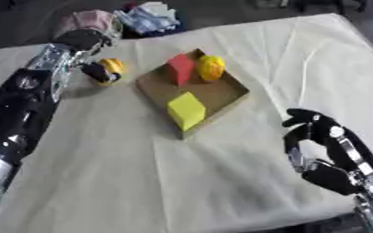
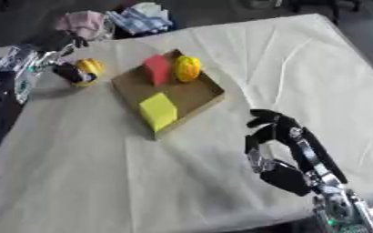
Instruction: Pick up objects on the table and place them in the box.
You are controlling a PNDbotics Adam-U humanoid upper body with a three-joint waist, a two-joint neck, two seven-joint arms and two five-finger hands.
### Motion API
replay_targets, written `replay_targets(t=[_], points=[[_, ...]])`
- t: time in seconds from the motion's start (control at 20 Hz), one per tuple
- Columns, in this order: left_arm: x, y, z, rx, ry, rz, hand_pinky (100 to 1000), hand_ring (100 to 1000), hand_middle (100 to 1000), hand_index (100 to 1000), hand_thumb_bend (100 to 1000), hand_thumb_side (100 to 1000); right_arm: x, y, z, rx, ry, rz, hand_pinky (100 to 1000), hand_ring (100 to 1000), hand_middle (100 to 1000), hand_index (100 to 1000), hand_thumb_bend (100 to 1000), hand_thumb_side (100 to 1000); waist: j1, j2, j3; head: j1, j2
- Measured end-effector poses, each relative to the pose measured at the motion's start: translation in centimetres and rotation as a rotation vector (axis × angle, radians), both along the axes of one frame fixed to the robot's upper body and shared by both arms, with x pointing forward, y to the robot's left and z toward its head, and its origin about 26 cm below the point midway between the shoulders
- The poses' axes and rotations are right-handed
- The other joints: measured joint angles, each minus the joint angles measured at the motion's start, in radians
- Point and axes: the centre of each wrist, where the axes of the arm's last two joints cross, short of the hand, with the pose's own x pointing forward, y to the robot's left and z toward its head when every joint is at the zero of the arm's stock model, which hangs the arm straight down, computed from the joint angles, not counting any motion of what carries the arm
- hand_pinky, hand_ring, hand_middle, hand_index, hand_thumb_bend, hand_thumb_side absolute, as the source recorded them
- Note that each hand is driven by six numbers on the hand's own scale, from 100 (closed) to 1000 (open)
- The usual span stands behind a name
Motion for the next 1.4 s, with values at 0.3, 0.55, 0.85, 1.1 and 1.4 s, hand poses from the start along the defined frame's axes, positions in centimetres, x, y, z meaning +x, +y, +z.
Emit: replay_targets(t=[0.3,0.55,0.85,1.1,1.4], points=[[-0.1,0.3,-0.8,-0.019,0.012,0.023,707,589,629,773,240,185,0.0,0.0,0.0,0.001,0.001,-0.002,619,610,675,858,100,311,0.0,0.003,-0.003,0.03,-0.005],[-0.2,0.2,-0.8,-0.046,-0.054,0.011,651,508,519,682,136,100,0.0,0.0,0.0,0.001,0.001,-0.002,619,609,675,857,100,309,0.0,0.003,0.006,0.028,-0.005],[-0.9,-1.0,3.0,-0.082,-0.173,-0.12,668,525,533,694,157,100,0.0,-0.2,0.0,0.004,0.001,-0.012,619,609,675,857,100,308,0.0,0.003,0.027,0.008,-0.005],[-2.5,-4.0,5.7,-0.047,-0.199,-0.312,686,551,553,707,198,111,0.0,-0.2,0.0,0.004,0.001,-0.014,619,609,676,857,100,314,0.0,0.003,0.037,-0.007,-0.005],[-3.8,-8.2,5.9,0.019,-0.119,-0.516,696,573,571,720,219,139,0.0,-0.2,0.0,0.004,0.001,-0.012,620,609,676,855,100,310,0.0,0.002,0.035,-0.01,-0.005]])
